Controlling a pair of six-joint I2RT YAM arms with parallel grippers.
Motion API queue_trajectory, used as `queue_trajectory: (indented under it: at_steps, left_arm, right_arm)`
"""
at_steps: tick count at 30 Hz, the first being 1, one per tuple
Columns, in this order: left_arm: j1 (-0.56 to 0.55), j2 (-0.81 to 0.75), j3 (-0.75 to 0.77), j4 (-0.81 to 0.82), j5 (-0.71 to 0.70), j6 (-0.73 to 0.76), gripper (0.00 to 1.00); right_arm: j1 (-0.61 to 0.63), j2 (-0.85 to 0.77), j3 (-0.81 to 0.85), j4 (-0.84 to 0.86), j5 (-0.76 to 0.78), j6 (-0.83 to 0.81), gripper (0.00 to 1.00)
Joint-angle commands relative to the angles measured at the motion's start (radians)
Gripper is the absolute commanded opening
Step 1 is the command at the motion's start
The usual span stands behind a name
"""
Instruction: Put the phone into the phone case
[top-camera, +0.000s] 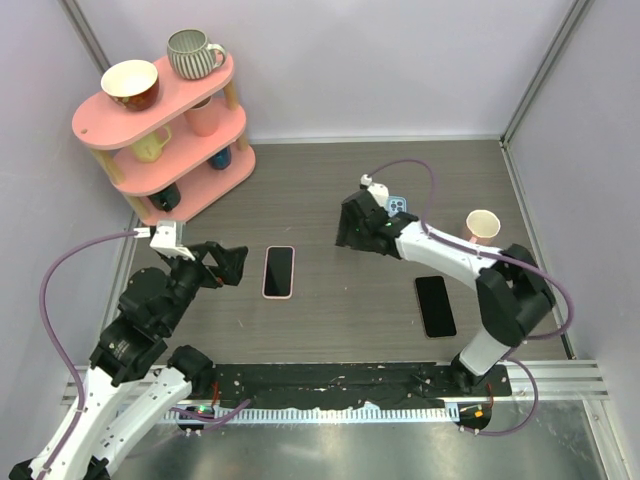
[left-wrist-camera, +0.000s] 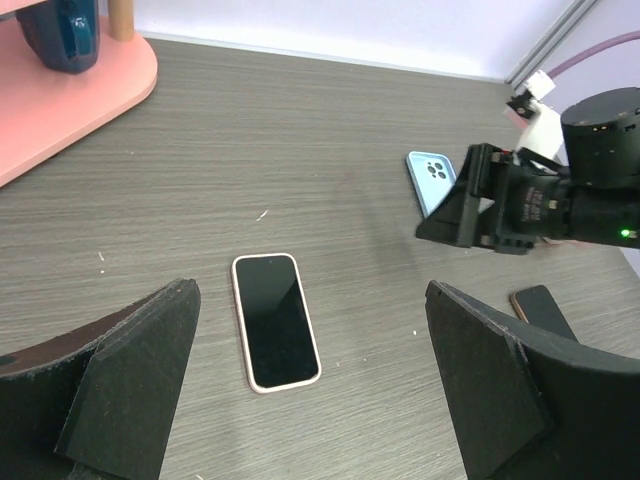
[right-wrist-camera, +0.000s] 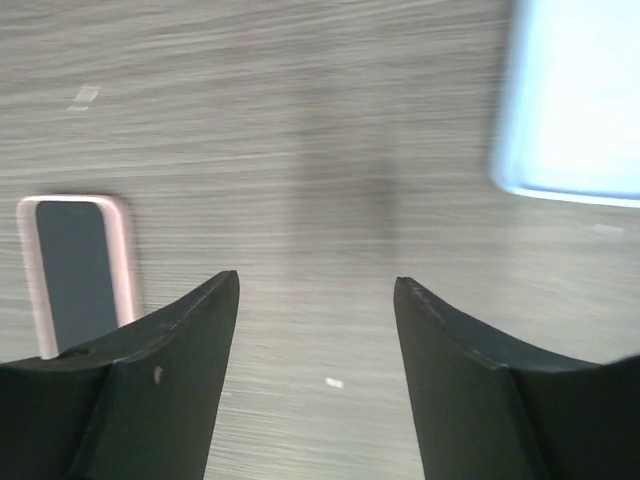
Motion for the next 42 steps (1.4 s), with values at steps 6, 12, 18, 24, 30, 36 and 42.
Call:
queue_trajectory:
  at_steps: [6,12,18,24,30,36,42]
  left_arm:
    - [0.002,-0.02,-0.01,0.058,0.032,-0.012,1.0]
    - [0.002,-0.025,-0.015,0.06,0.032,-0.014,1.0]
    - [0.002,-0.025,-0.011,0.057,0.011,-0.009,1.0]
    - [0.002,-0.017,0.012,0.012,-0.055,0.001,1.0]
    - [0.002,-0.039,0.005,0.018,-0.07,0.006,1.0]
    - [0.002,-0.071,-0.007,0.032,-0.08,0.003,1.0]
    - [0.002,-0.062,-0.002,0.026,-0.083,0.003,1.0]
  right_arm:
    - [-0.152,-0.101,0.058,-0.508,0.249,-0.349,0.81]
    - [-0.251,0.011,0.173,-0.33,0.102,-0.317,0.76]
    - [-0.251,0.192,0.296,-0.247,0.016,-0.345,0.65]
    - [-0.252,0.281,0.341,-0.251,0.08,-0.363,0.59]
    - [-0.251,0.362,0.339,-0.236,0.013,-0.4,0.42]
    - [-0.199,0.244,0.21,-0.176,-0.03,-0.383,0.06]
    - [-0.023,0.056,0.039,-0.185,-0.036,-0.345,0.01]
